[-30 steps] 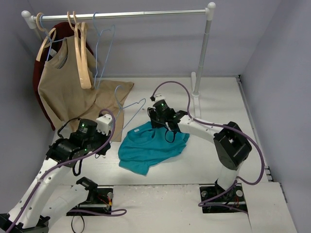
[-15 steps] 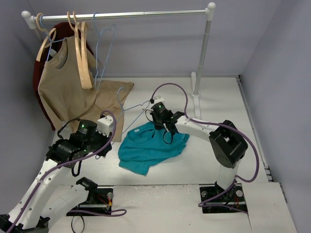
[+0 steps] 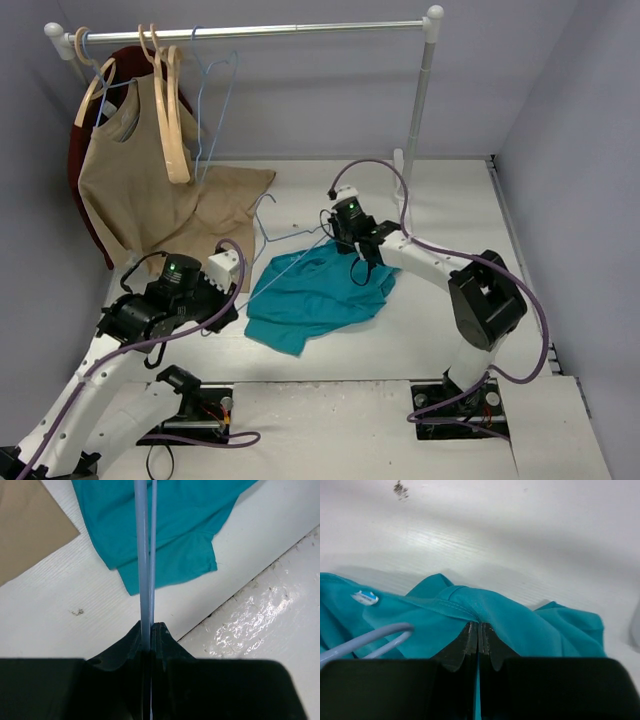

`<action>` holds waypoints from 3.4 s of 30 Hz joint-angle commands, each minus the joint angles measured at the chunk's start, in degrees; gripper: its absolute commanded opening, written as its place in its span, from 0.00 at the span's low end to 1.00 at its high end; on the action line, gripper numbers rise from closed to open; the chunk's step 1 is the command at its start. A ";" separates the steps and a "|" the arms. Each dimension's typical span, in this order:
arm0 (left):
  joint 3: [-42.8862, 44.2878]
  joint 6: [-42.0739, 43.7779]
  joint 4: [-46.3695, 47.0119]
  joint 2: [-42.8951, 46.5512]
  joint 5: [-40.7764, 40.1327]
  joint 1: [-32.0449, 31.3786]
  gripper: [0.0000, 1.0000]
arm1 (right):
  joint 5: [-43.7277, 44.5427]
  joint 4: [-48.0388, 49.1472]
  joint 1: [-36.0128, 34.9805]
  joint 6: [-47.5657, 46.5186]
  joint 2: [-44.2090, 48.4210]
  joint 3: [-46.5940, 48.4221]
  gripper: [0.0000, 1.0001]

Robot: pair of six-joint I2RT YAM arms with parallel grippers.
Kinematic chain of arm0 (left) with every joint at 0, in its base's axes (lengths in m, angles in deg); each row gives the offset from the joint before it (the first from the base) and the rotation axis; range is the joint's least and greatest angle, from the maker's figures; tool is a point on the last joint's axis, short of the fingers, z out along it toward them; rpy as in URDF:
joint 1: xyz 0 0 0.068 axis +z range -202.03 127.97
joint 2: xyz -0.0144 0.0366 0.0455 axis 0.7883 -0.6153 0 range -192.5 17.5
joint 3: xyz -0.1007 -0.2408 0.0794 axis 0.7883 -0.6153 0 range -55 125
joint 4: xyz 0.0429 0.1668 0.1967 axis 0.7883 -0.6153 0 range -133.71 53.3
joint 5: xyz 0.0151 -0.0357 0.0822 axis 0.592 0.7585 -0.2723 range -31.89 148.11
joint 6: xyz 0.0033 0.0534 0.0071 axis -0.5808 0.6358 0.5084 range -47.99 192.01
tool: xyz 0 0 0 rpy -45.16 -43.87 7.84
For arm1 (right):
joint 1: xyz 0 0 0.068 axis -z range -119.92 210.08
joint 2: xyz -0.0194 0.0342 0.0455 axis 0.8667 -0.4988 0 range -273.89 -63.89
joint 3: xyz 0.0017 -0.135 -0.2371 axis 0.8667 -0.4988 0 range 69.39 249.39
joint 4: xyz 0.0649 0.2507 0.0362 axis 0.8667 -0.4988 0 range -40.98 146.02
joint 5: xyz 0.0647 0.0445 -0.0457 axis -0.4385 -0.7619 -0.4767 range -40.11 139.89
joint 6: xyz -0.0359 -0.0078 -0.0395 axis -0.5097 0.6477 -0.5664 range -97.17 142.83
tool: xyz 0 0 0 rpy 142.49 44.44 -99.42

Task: Place the t-shirt on the hanger

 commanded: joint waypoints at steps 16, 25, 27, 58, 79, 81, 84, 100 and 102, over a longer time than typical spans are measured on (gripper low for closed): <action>-0.55 2.83 7.77 -5.48 8.64 -1.32 0.00 | -3.41 1.23 3.33 -3.35 11.12 -2.40 0.00; 2.26 6.52 8.21 -9.96 5.03 -1.67 0.00 | -4.21 0.35 3.24 -4.49 14.28 -2.75 0.00; 2.79 7.05 8.56 -11.19 5.47 -1.67 0.00 | -5.00 0.26 3.24 -4.76 15.16 -2.75 0.00; 14.83 3.19 32.28 -20.95 13.38 -5.54 0.00 | -8.60 -18.28 -1.24 -17.93 21.58 26.33 0.00; 6.31 -10.09 57.08 -18.58 8.04 -10.81 0.00 | -15.89 -22.33 -1.16 -30.59 23.69 30.82 0.00; 5.78 -9.65 57.08 -17.18 7.06 -10.81 0.00 | -17.65 -21.80 -1.24 -30.95 23.87 30.64 0.00; 4.47 -10.70 58.83 -16.56 6.44 -10.81 0.00 | -21.34 -19.52 -1.24 -30.68 23.87 30.91 0.00; 6.49 -6.31 59.35 -17.43 -4.28 -17.23 0.00 | -34.70 -18.90 -2.47 -29.98 22.54 37.33 0.00; 5.52 -6.92 61.11 -18.22 -4.46 -17.66 0.00 | -34.53 -18.99 -2.56 -29.54 22.90 35.22 0.00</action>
